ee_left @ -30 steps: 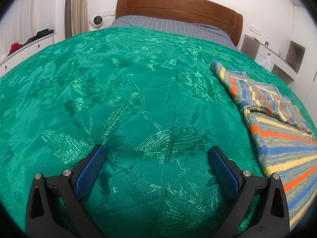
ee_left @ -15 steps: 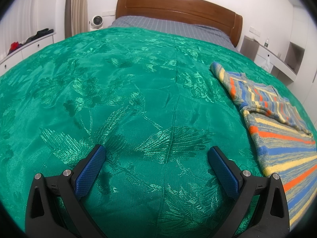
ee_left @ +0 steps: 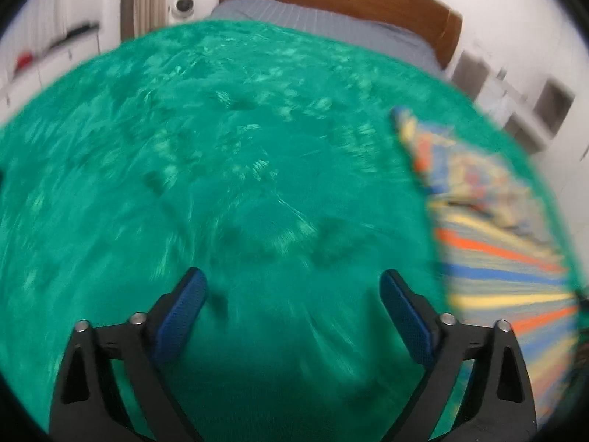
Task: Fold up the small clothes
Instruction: 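Grasp the striped sweater's hem edge with both tools, then lift the held hem with both tools and fold it over toward the collar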
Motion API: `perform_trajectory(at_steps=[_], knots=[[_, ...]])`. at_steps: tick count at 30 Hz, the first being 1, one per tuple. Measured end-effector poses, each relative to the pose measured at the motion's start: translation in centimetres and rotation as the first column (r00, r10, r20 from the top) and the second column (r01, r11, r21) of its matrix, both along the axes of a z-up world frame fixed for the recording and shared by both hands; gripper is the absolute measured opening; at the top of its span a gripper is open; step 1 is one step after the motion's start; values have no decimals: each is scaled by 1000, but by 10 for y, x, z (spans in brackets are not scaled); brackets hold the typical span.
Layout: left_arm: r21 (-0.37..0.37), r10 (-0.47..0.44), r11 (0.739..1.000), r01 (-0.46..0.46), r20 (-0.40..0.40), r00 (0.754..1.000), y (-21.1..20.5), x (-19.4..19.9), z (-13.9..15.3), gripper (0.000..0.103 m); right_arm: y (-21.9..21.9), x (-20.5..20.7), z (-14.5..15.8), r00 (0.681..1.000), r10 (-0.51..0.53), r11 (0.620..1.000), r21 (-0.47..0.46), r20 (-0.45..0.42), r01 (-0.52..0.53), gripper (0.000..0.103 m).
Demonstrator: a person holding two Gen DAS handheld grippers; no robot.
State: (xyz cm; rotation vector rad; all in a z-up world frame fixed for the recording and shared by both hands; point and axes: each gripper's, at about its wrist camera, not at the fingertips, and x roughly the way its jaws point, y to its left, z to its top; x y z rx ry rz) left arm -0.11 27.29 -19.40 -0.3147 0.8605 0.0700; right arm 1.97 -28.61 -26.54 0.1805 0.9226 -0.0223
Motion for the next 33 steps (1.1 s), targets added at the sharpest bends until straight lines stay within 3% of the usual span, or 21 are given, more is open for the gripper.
perform_trajectory(at_steps=[1,3,5,7,9,10,12,13,15,16,17,18,23,27,33], knots=[[-53,-21,998,21,5,1000,-2,-21,12,95,1,-10,13,999,37,999,5,11,-37,99],[-67,-66,996,64,-29,997,-13,-52,20,96,12,-37,39,987,158,987,9,0,-158,99],[-55,-157,987,151,-133,979,-42,-86,10,95,32,-76,52,947,312,950,51,-74,-309,99],[-55,-208,978,201,-207,956,-66,-107,-6,91,54,-112,40,888,424,905,128,-178,-407,99],[-65,-244,970,236,-283,927,-87,-122,-27,74,69,-136,24,851,466,885,152,-242,-441,94],[-59,-252,967,246,-316,915,-96,-127,-36,71,76,-148,11,838,469,883,171,-279,-437,92],[-9,-250,965,261,-320,914,-109,-129,-35,65,78,-154,-6,836,454,889,216,-308,-403,76],[-19,-260,964,267,-309,915,-111,-128,-32,60,78,-154,-14,840,442,894,238,-316,-381,73],[-53,-282,959,280,-307,909,-115,-124,-32,32,79,-152,-23,844,428,896,274,-321,-350,64],[-37,-286,956,290,-324,902,-118,-123,-34,24,80,-150,-28,838,433,893,286,-331,-348,58],[-34,-297,952,304,-332,895,-121,-122,-36,2,83,-151,-34,831,436,892,288,-346,-348,34],[-62,-320,946,318,-339,885,-122,-123,-38,2,84,-151,-37,828,428,898,271,-362,-345,6],[-132,-341,940,316,-299,891,-110,-133,-17,1,68,-161,-11,843,413,903,274,-344,-331,5],[-224,-358,927,302,-282,890,-101,-131,-1,1,61,-159,9,855,415,887,346,-310,-305,5],[-351,-327,902,252,-174,929,-79,-76,34,1,51,-101,45,909,385,850,445,-161,-281,5]])
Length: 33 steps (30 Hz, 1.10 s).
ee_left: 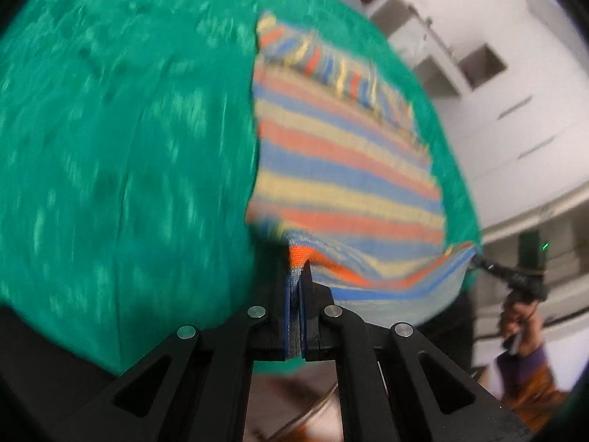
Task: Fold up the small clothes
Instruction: 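Lift the held hem with both tools and fold it over toward the collar, then open both tools and withdraw them from the half-folded sweater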
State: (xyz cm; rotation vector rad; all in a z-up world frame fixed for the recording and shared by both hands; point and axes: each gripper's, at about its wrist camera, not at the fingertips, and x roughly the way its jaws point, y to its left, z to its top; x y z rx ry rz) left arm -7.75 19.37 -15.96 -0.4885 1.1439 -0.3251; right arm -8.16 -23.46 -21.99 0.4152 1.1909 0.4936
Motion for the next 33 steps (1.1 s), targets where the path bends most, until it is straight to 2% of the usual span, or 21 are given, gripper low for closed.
perform_trajectory(at_steps=[3,7,12,15,17,19,20,21,22,24,26,28,29,30,31,33], knots=[[18,40,999,-42,78,996,3,58,18,1,-2,48,13,997,-34,999,7,67,33,5],[18,94,995,-97,129,987,6,147,26,1,4,144,22,985,-99,995,-3,143,100,5],[47,170,983,-175,102,980,7,255,9,1,4,252,5,975,-169,985,10,145,169,5],[84,174,980,-181,84,981,1,296,-9,2,6,299,-10,972,-186,982,-5,141,189,5],[121,180,975,-185,52,982,-4,321,-28,6,2,326,-27,970,-208,978,10,121,209,6],[149,209,966,-210,20,978,4,329,-32,20,-8,340,-43,965,-253,967,20,67,252,11],[134,224,965,-224,19,974,11,327,-29,35,-15,340,-45,963,-264,964,28,60,263,19],[92,252,962,-256,48,967,25,321,-20,49,-23,337,-39,959,-273,962,53,77,269,23],[68,266,960,-271,76,961,34,314,-13,53,-29,334,-33,958,-269,963,63,99,263,23],[70,237,967,-247,120,964,43,300,2,55,-34,324,-14,973,-197,980,64,124,190,23],[84,100,991,-107,85,991,32,294,4,55,-24,321,-8,993,-87,994,75,82,81,23],[8,-40,999,40,-9,999,11,292,-10,55,-1,320,-18,998,29,997,68,-54,-25,39],[-43,-95,995,93,-47,994,-1,292,-19,57,9,322,-26,994,50,996,78,-99,-42,53],[-86,-144,987,138,-77,987,-16,295,-29,59,18,325,-31,991,61,995,86,-118,-51,57],[-100,-175,981,166,-91,980,-34,304,-39,59,37,336,-41,986,86,993,87,-144,-74,57],[-65,-125,991,120,-89,988,-46,325,-44,55,60,361,-55,983,89,994,83,-160,-77,57]])
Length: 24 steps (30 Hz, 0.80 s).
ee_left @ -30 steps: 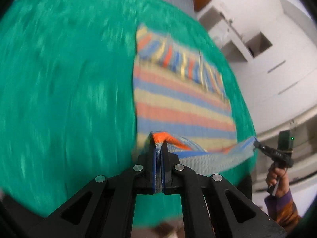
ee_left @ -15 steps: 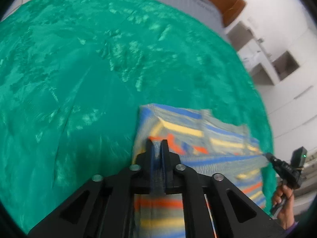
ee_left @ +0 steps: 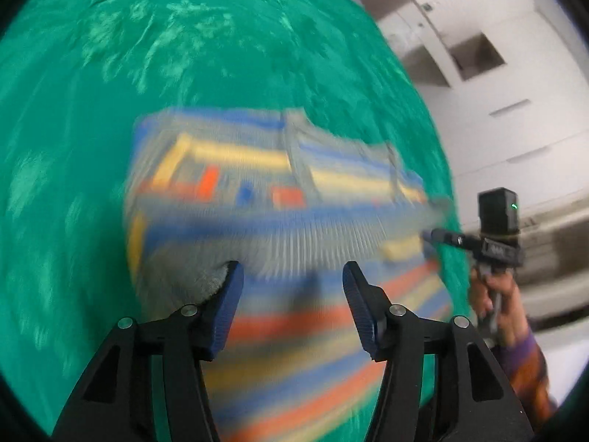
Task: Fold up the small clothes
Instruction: 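Open both tools and withdraw them from the half-folded sweater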
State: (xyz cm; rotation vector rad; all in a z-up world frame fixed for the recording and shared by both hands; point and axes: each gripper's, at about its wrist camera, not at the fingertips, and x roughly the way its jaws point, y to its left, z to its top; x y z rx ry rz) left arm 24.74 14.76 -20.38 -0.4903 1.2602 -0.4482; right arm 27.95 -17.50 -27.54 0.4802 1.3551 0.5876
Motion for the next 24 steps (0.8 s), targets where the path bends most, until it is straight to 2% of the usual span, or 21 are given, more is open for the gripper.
perform_trajectory(at_steps=[1,3,4,5,6,7,9,10,13,15,16,18,19,21,23,24], knots=[[-2,72,997,-72,18,997,2,12,6,54,10,15,-2,999,-35,999,-13,22,35,56],[-73,226,973,-220,97,969,20,23,31,57,16,30,14,979,-128,991,-1,160,130,56],[-113,298,952,-284,140,944,32,22,48,61,14,30,32,951,-181,983,41,252,177,56],[-132,329,942,-309,178,928,41,16,64,71,13,27,45,930,-209,978,71,302,196,57],[-121,326,944,-306,212,921,46,10,76,77,11,23,57,915,-220,975,92,339,200,57],[-93,307,951,-293,247,919,47,4,85,79,10,17,68,908,-203,979,95,366,180,58],[7,238,968,-253,317,918,47,-15,99,82,10,7,78,913,-143,990,64,381,128,58],[51,182,977,-209,327,927,41,-25,99,82,12,0,77,923,-98,995,38,371,90,58],[101,-5,995,-20,239,971,18,-48,75,81,25,-14,60,959,-3,1000,-17,283,9,58],[111,-60,993,42,162,985,10,-62,55,77,35,-15,48,977,14,999,32,212,-21,58],[104,-65,993,51,134,989,10,-60,47,77,42,-14,40,989,2,994,109,148,-18,58],[71,-51,996,44,96,994,12,-65,34,75,56,-11,28,999,11,978,205,45,-20,58],[56,-28,998,22,98,995,15,-67,33,75,74,-8,16,999,37,972,235,-39,-27,58],[-2,40,999,-40,105,994,26,-72,34,75,114,2,-3,990,72,961,273,-124,-36,58],[-30,81,996,-79,106,991,33,-73,37,75,144,20,-8,993,74,963,265,-92,-47,58],[-27,94,995,-91,117,989,39,-86,39,77,156,32,-7,998,53,964,264,-45,-40,58]])
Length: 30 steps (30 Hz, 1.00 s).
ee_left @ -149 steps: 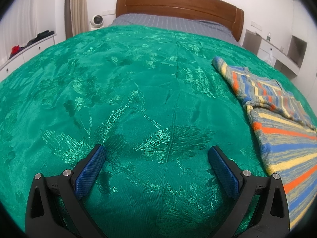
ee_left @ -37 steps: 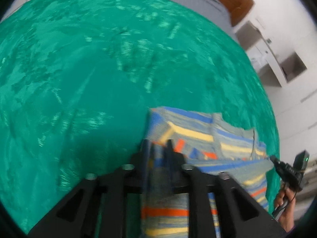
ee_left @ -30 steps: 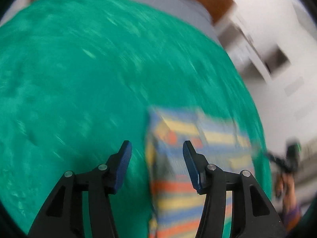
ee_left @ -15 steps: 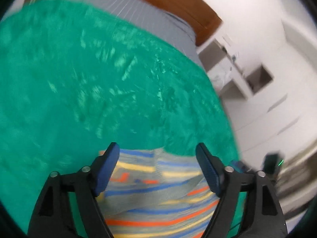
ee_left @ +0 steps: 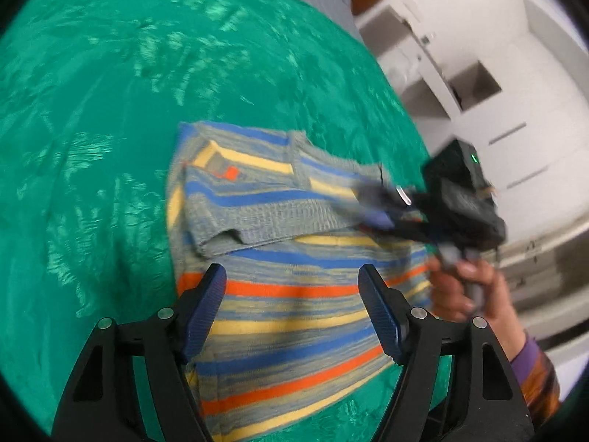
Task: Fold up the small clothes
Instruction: 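Open both tools and withdraw them from the half-folded sweater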
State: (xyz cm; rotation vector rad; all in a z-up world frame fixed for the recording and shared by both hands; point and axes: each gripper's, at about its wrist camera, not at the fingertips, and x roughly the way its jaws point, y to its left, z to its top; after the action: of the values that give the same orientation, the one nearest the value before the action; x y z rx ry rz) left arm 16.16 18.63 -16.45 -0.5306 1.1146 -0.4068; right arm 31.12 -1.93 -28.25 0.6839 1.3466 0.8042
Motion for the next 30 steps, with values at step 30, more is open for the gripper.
perform_trajectory(at_steps=[30], knots=[[435,-28,900,-38,143,989,-90,-112,-22,82,-163,-251,30,927,118,882,-467,355,66,55]])
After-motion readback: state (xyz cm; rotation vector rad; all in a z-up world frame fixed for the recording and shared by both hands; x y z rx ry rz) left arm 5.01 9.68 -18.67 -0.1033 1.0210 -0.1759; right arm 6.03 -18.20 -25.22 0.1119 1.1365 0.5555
